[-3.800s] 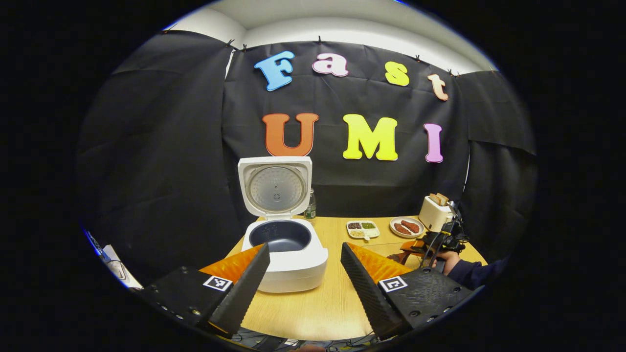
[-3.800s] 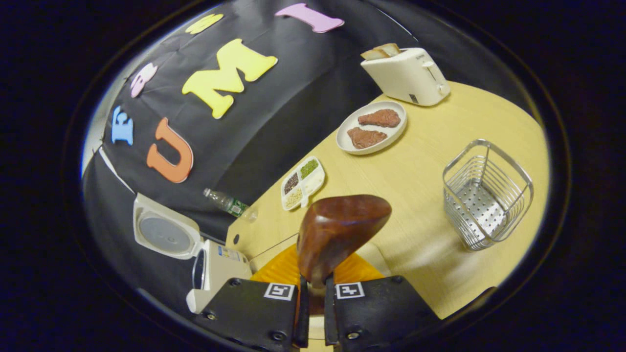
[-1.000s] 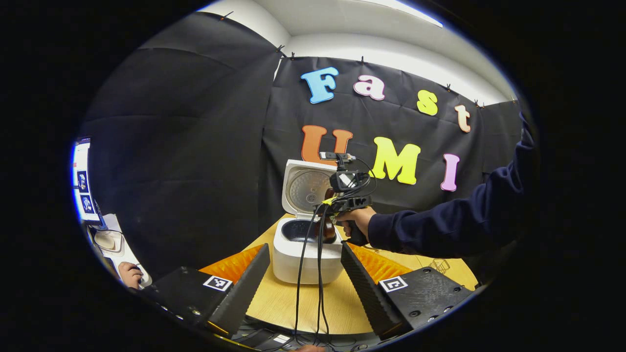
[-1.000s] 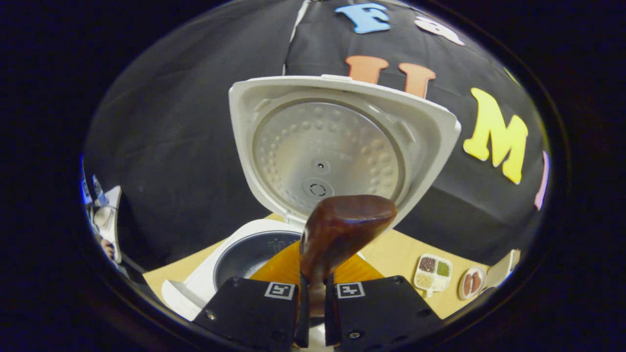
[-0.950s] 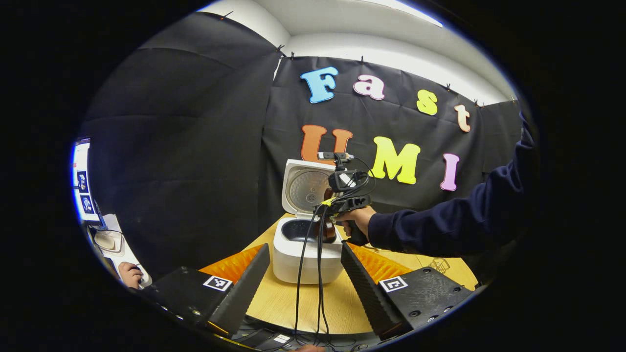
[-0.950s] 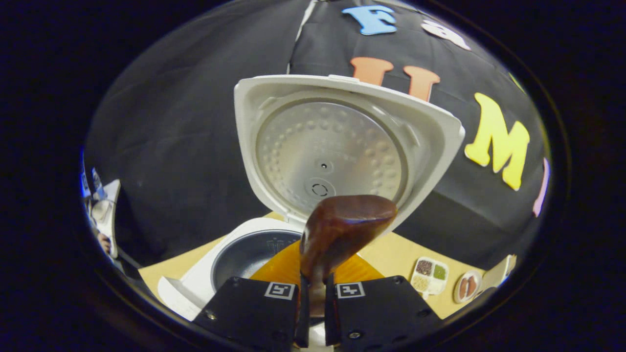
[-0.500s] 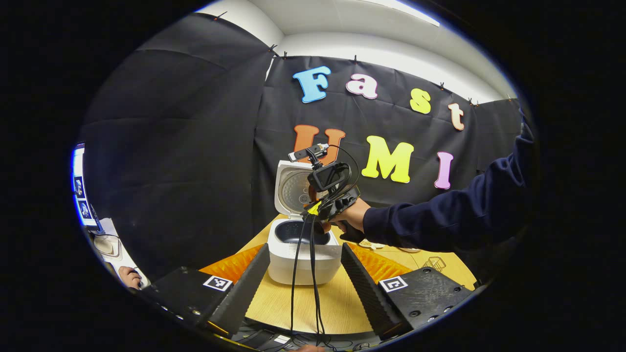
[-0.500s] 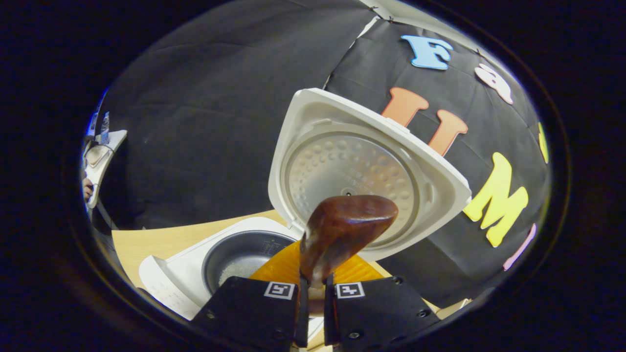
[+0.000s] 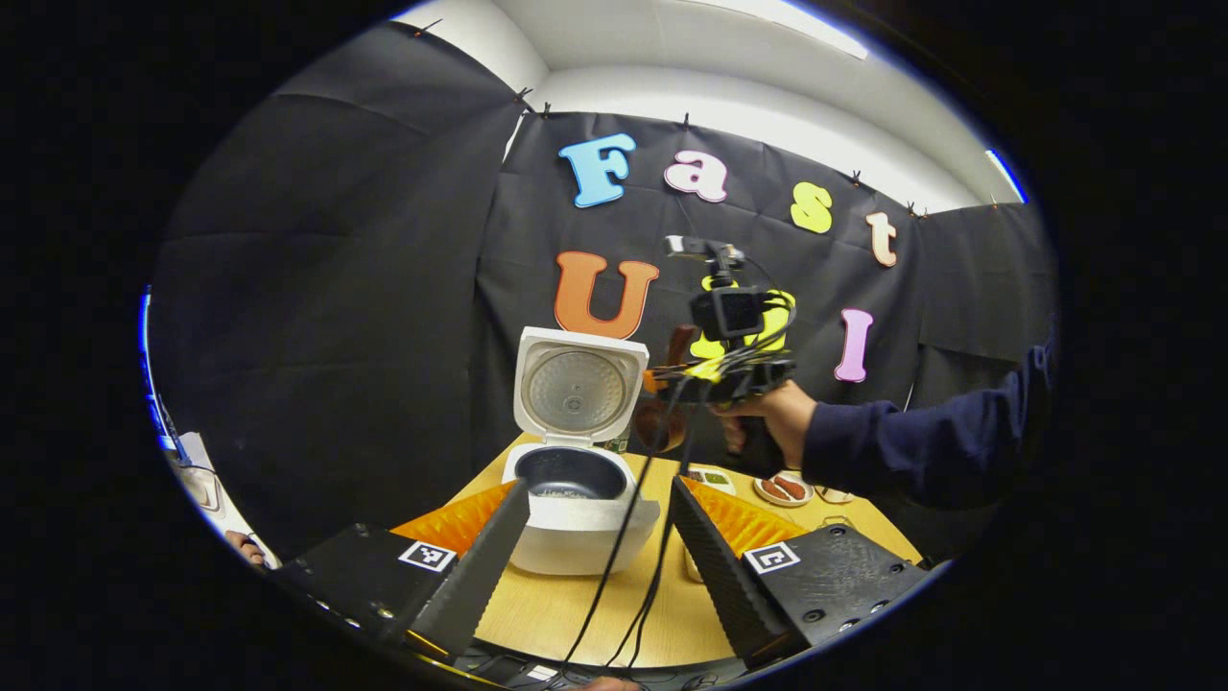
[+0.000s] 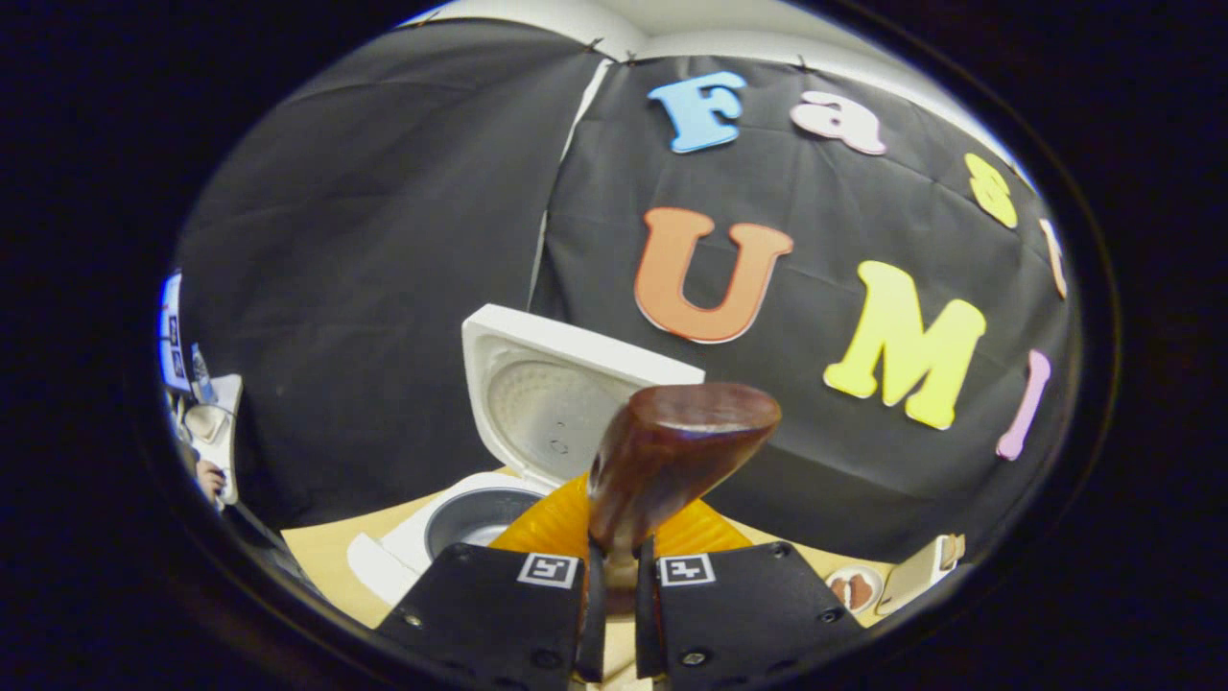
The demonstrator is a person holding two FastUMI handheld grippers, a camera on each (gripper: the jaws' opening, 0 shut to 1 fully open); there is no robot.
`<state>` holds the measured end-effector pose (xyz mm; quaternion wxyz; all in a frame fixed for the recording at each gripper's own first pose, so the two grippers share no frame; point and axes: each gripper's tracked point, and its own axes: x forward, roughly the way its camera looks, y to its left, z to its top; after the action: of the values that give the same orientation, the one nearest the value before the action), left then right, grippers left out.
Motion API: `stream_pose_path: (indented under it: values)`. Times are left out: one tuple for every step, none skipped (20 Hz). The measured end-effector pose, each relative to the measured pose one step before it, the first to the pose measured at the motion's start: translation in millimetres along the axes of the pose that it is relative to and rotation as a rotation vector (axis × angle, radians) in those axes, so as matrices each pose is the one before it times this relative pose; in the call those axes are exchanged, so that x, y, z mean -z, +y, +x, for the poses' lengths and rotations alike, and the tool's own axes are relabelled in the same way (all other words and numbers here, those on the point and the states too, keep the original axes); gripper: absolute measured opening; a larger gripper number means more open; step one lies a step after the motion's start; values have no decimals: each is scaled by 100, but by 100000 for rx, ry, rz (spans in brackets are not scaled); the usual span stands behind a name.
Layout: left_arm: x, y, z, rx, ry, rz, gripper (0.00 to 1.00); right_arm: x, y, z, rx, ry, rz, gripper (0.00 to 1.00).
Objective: Close the left gripper, press the button to open the rice cooker; take a wooden spoon from the chopstick holder with the right hand, scoop a spoonful of rice and pour it into the rice cooker, then put the wooden spoon back into the chopstick holder.
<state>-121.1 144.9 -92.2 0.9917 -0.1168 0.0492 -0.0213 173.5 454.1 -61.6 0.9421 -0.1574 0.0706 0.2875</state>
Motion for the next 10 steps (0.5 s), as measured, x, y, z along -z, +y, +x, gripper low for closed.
stream_pose_path:
  values:
    - [124, 17, 46, 464, -116, 328, 94, 357, -2031, -1727, 1797, -417, 3658, 17]
    - [136, 3, -138, 150, -443, 335, 94, 454, -2264, -1543, 2835, -124, 4000, 18]
    - [-207, -147, -56, 638, -1060, 230, 94, 641, -2381, -1500, 2659, 112, 3472, 17]
    - [81, 16, -18, 633, -593, 177, 94, 671, -2700, -1361, 3238, 323, 3078, 17]
    - [48, -34, -65, 719, -424, 189, 94, 627, -2806, -1201, 4098, 335, 3234, 17]
    - [-1, 25, 10, 555, -382, 187, 94, 891, -2743, -925, 3944, 1176, 2302, 17]
    - [84, 49, 6, 351, -127, -174, 94, 895, -3296, -747, 4462, 1033, 2415, 17]
    - [154, -26, 66, 260, -141, -284, 94, 1005, -2818, -592, 4291, 1343, 2561, 18]
    - [200, 27, 46, 48, -94, -110, 94, 1159, -2717, -151, 3839, 1594, 2578, 18]
    - [-248, -1, -35, -269, 246, 296, 94, 1046, -2576, -39, 3504, 1505, 2641, 17]
